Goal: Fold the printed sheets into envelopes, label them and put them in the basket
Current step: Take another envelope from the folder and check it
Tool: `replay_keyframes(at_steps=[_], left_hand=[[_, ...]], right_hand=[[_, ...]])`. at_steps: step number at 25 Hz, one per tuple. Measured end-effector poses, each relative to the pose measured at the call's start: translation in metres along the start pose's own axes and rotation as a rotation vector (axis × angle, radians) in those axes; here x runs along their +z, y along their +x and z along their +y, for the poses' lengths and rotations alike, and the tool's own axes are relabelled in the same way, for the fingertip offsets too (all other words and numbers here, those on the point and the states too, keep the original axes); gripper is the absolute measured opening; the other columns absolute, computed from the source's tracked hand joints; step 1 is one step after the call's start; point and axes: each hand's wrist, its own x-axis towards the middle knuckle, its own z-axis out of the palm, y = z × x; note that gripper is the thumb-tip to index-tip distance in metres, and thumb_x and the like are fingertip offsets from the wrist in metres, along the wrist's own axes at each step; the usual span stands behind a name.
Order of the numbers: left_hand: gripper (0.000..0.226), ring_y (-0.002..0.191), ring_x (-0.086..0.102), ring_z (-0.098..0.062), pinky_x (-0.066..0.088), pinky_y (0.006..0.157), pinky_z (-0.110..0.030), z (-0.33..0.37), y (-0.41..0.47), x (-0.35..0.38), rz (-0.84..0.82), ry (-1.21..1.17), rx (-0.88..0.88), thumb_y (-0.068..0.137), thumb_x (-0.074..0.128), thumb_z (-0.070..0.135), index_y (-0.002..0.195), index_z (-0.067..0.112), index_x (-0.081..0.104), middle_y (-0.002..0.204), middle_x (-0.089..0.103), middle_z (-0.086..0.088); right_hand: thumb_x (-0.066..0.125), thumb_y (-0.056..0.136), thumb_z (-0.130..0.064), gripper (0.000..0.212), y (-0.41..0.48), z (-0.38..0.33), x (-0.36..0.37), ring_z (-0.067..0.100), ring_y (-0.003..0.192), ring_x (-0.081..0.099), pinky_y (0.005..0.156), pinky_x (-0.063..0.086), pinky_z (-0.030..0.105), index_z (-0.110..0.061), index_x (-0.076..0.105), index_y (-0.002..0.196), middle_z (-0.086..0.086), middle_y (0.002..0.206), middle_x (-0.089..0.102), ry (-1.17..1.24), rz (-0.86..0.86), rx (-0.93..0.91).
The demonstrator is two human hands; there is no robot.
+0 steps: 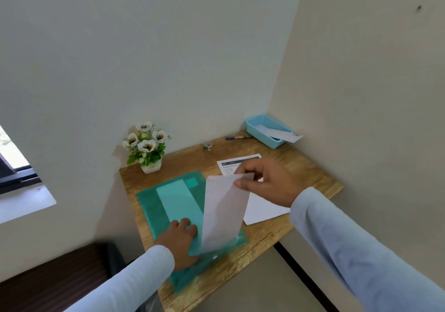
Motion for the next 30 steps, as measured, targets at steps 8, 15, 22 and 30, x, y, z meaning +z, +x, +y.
replay_keyframes(at_steps=[8,15,22,30], left_hand=[[0.034,0.095,0.073,-0.025,0.061,0.078,-0.038,0.01,0.026,-0.118,0.011,-1.116,-0.097,0.102,0.049,0.051,0.131,0.034,0.05,0.109,0.074,-0.003],[0.037,0.089,0.073,-0.027,0.064,0.068,-0.038,0.042,0.07,-0.162,-0.105,-2.125,0.047,0.089,0.072,0.019,0.126,0.013,0.07,0.123,0.068,-0.022],[0.028,0.099,0.072,-0.031,0.065,0.073,-0.037,0.041,0.135,-0.164,0.306,-2.04,-0.164,0.091,0.067,-0.004,0.11,0.013,0.078,0.108,0.077,-0.01],[0.028,0.092,0.077,-0.025,0.063,0.075,-0.039,0.039,0.191,-0.147,0.442,-1.875,-0.369,0.089,0.073,0.001,0.109,0.021,0.078,0.106,0.078,-0.002]], right_hand=[[0.072,0.094,-0.007,0.017,0.023,0.005,-0.041,0.021,0.113,0.064,0.103,0.05,0.05,-0.023,0.075,0.097,-0.005,0.111,0.073,0.117,0.353,-0.053],[0.071,0.091,0.005,0.021,0.037,0.048,-0.045,0.007,0.123,0.06,0.102,0.054,0.033,-0.015,0.076,0.096,-0.005,0.125,0.068,0.306,0.377,-0.073],[0.089,0.078,-0.019,0.081,0.078,0.117,-0.042,0.038,0.106,0.073,0.089,0.06,0.052,-0.036,0.044,0.143,0.015,0.126,0.071,1.011,0.193,0.266],[0.075,0.093,-0.017,0.038,0.13,0.189,-0.045,0.028,0.088,0.075,0.075,0.063,0.037,-0.004,0.062,0.127,0.019,0.11,0.076,0.853,0.126,0.487]])
